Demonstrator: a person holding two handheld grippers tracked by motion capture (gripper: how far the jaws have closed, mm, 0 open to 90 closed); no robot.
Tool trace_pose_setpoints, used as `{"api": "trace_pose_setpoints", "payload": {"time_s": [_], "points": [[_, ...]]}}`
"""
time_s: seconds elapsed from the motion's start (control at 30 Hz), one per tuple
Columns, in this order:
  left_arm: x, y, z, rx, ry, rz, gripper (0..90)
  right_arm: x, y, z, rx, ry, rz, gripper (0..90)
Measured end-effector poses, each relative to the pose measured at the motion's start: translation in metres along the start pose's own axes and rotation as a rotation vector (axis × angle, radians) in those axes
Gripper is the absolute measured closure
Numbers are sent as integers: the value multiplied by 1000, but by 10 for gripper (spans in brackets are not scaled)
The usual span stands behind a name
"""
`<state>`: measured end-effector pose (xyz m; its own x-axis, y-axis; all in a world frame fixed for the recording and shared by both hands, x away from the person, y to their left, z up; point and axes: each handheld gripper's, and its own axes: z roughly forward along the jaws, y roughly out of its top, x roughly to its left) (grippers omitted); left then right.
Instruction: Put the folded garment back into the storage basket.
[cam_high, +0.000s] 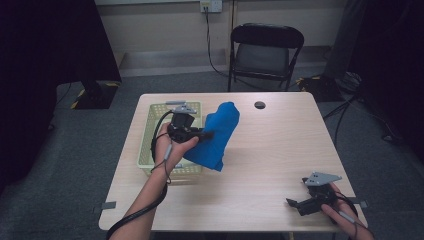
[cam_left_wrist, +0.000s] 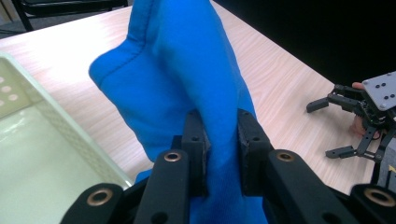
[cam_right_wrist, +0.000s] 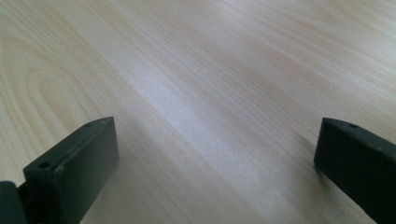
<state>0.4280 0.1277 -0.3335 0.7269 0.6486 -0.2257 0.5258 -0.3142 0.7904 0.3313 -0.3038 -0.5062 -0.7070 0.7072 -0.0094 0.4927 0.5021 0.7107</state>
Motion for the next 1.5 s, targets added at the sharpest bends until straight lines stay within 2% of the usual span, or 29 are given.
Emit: {"api": "trace_pose_setpoints", "payload": {"time_s": [0.37,0.83,1.2,1.5], "points": [[12,-2,-11,-21,32,-29,765,0,0,0,0,0,-1,0],[25,-7,-20,-26,86,-33,766,0,0,0,0,0,-1,0],[37,-10,-28,-43,109,-57,766,0,0,0,0,0,-1,0],[47,-13,-31,-46,149,-83,765,0,0,0,-1,0,-1,0]]}}
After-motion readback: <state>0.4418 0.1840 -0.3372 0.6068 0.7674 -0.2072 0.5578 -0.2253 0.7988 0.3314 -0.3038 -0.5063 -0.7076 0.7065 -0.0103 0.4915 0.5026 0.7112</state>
